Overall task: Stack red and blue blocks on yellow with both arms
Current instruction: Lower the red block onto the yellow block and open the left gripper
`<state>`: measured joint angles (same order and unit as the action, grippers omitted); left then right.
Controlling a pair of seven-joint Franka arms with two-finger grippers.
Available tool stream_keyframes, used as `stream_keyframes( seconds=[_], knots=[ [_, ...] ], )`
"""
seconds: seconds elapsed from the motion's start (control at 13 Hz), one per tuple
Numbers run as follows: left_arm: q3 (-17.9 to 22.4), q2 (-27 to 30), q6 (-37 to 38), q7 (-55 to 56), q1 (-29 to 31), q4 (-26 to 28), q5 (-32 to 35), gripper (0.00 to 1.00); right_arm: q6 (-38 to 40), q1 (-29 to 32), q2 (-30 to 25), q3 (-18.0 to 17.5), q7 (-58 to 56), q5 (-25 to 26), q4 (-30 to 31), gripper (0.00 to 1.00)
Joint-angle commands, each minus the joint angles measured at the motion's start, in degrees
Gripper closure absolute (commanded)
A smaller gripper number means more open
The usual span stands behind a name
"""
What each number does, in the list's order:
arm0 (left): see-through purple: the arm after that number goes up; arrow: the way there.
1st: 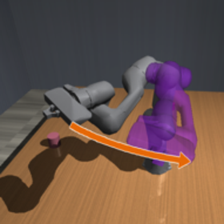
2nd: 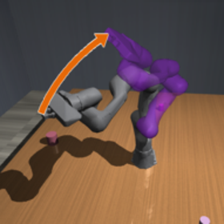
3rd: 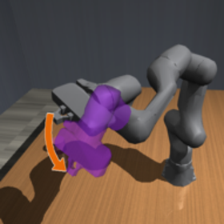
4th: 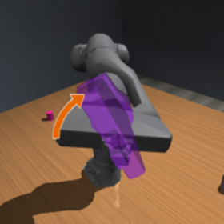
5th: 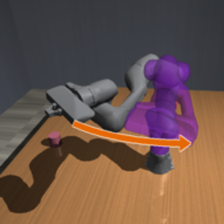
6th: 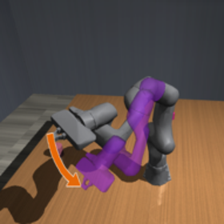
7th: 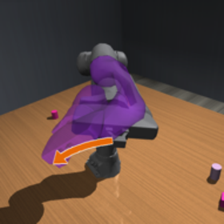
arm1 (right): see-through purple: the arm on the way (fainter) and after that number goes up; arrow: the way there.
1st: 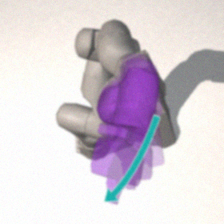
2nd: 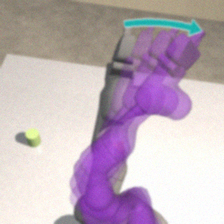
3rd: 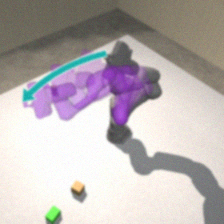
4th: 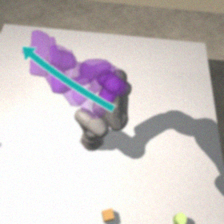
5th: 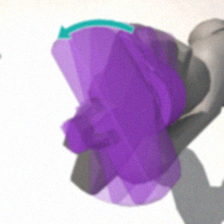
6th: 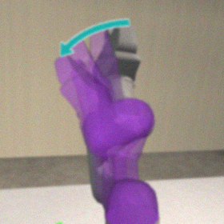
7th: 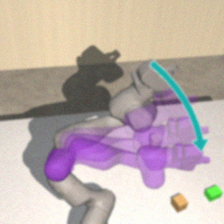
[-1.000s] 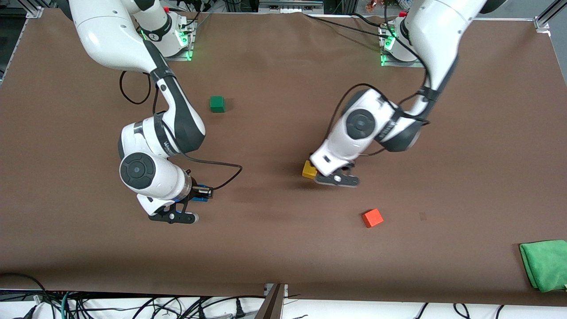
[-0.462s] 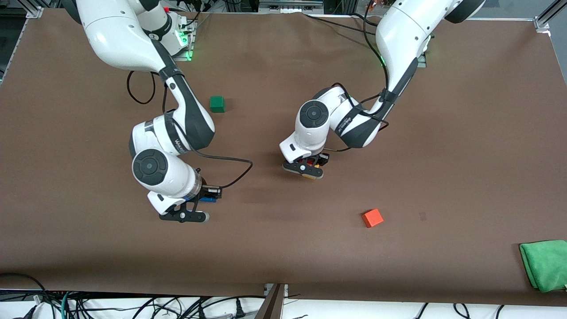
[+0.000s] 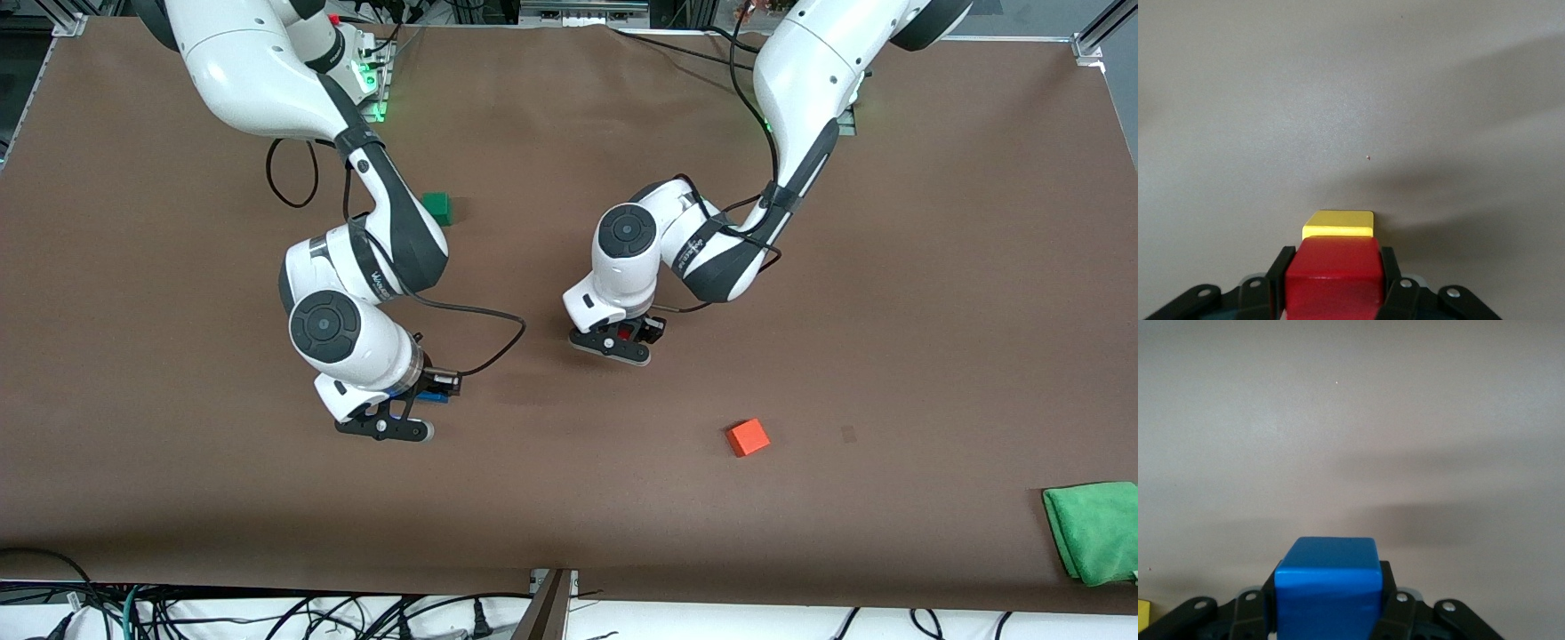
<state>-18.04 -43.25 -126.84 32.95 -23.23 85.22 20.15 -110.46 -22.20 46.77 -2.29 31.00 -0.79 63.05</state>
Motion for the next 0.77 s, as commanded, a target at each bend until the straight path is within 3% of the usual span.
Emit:
stream_keyframes(
  seconds=[0.0,0.15,0.38,0.69],
  knots=[
    [0.2,-0.53,0.54,1.75,-0.15,-1.72,0.77,0.0,-0.19,-0.47,0.78,-0.26,3.27,-0.08,-2.14,0.77],
    [0.11,1.22,1.07,2.73,0.38,-1.81,0.42,0.0,-0.45,-1.26,0.86,-0.17,4.32,-0.08,-2.14,0.77],
    [-0.06,4.47,5.61,2.47,3.01,-3.64,-5.81,0.0,-0.28,-4.24,0.86,-0.09,10.27,0.0,-2.14,0.77],
    [-0.5,12.64,12.83,1.85,12.4,-5.15,-6.44,0.0,-1.15,-11.27,0.95,-0.17,25.91,-0.08,-3.28,0.77]
  ],
)
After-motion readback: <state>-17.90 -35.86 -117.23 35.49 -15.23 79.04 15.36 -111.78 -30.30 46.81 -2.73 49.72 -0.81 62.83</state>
